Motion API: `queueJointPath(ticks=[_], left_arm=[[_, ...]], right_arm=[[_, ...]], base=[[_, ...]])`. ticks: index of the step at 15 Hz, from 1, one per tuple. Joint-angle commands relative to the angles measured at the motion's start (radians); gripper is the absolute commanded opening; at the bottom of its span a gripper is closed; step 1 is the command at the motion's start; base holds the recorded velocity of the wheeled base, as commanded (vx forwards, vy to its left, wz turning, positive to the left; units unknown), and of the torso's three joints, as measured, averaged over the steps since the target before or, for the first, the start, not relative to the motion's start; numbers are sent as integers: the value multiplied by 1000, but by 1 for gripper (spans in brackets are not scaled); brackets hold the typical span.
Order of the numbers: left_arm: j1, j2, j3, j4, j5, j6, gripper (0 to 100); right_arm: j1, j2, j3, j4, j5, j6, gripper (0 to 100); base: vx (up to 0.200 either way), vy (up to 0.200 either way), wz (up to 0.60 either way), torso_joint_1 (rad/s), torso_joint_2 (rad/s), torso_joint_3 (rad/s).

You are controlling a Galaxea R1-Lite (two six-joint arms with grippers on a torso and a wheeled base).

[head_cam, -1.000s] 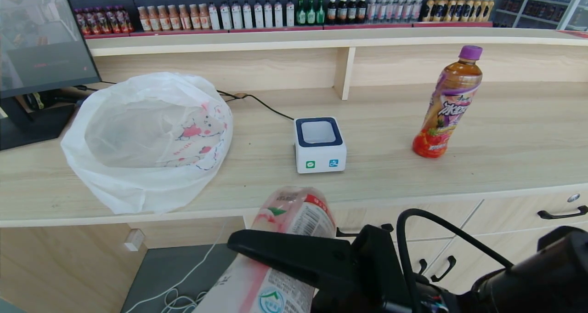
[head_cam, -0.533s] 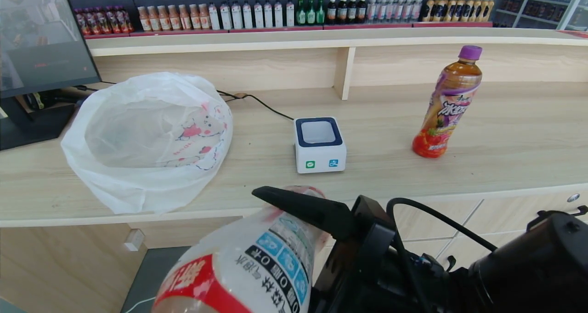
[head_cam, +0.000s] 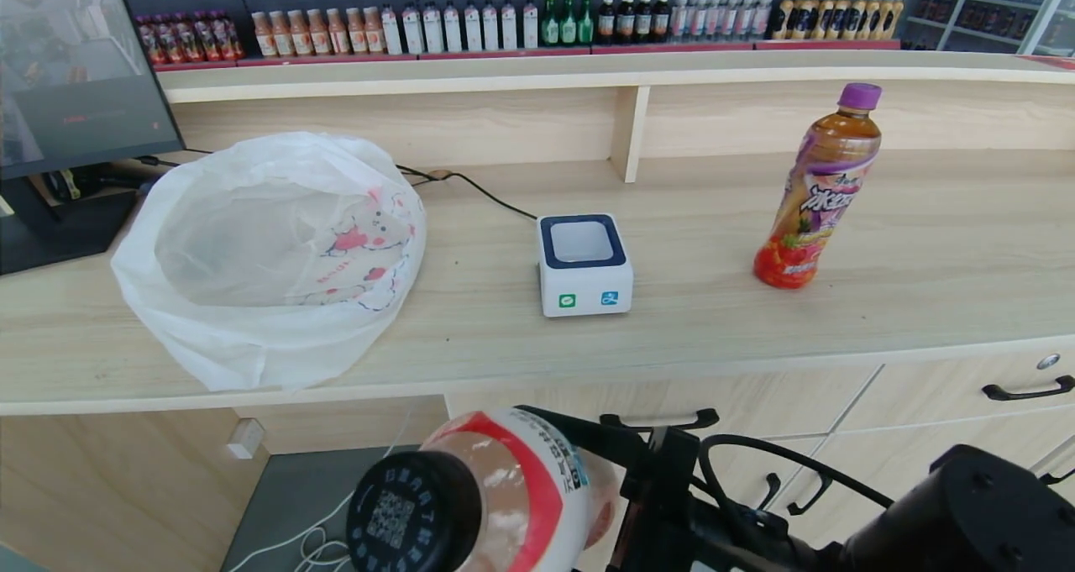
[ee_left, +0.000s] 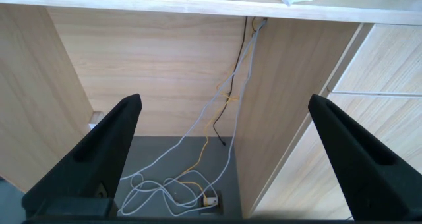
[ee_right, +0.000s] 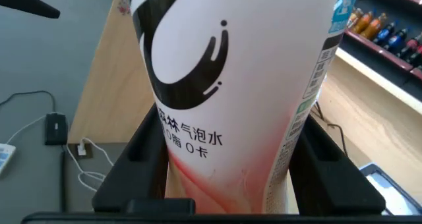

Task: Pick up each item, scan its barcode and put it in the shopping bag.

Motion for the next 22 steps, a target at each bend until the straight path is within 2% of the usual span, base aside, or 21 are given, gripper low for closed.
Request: queueJointPath(ticks=[1,6,7,8,10,13,15,22], left_arm=[[0,0,0,0,0,0,100],[0,0,0,0,0,0,100],[0,0,0,0,0,0,100],[2,0,0,0,0,0,100],[0,0,0,0,0,0,100],[0,0,0,0,0,0,100],[0,0,0,0,0,0,100],[0,0,0,0,0,0,100]], right_arm=[[1,-11,21,-3,2,11,0],[-13,-20,26,-3,-16,106,0],[-21,-28,31,-3,-87,149,0],[-18,-35,20,-3,-183,252,0],[-24,-61,-28,-3,-249,361,0],[-127,-103,-65,-3,-329,451,0],[-217,-123,-74,-3,-335,516,0],[-239,-146,-85,-3,-337,569,0]], base=[[0,0,0,0,0,0],[0,0,0,0,0,0],[0,0,0,0,0,0],[0,0,0,0,0,0],[0,0,0,0,0,0],[0,0,0,0,0,0],[0,0,0,0,0,0],[0,0,0,0,0,0]])
